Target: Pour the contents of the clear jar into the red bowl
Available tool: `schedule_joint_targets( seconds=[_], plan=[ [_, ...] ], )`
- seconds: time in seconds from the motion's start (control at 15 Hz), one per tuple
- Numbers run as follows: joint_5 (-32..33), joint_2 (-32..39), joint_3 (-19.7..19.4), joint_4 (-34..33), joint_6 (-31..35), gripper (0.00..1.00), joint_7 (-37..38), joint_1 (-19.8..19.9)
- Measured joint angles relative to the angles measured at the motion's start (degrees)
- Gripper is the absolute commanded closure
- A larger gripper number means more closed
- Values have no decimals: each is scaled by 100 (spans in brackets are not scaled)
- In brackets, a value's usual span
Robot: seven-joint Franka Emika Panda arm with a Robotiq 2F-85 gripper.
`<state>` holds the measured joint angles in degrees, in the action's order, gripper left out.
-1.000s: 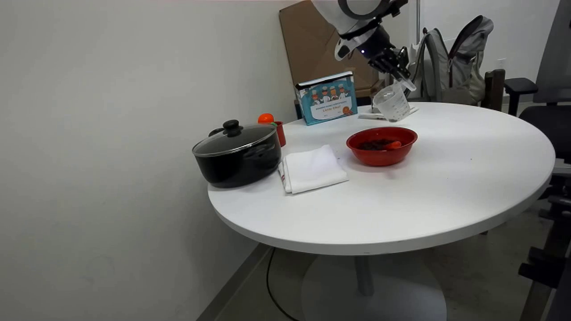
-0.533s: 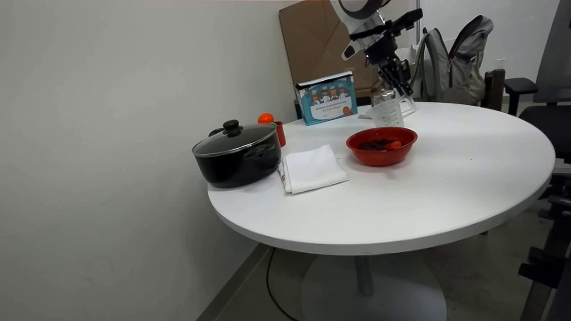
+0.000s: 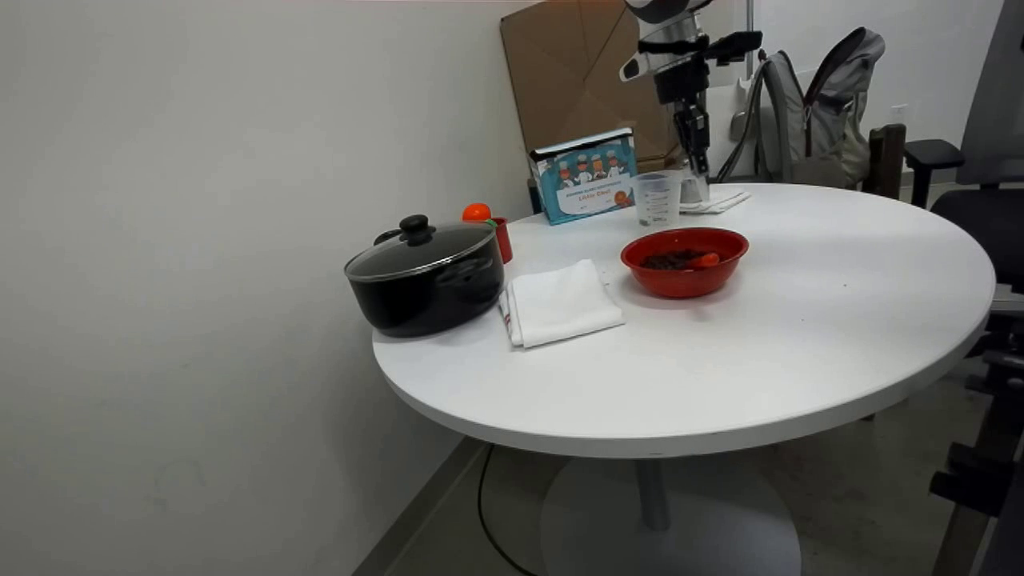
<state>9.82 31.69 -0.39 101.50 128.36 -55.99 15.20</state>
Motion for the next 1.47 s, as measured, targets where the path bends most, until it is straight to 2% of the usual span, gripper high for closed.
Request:
schedule_joint_targets(
  seconds=[0.33,0.6,0.67,1.13,1.2,1.47],
  plan=[
    [58,5,-21,316,687,87,11,-37],
    [241,51,-105,619,927,87,40,-132],
    [296,61,-130,651,930,57,73,-153],
    [433,91,-239,662,885,7,141,-208],
    [437,74,-245,660,850,1,130,-207],
    [438,-288,-246,702,472,0,-135,-181]
  ],
)
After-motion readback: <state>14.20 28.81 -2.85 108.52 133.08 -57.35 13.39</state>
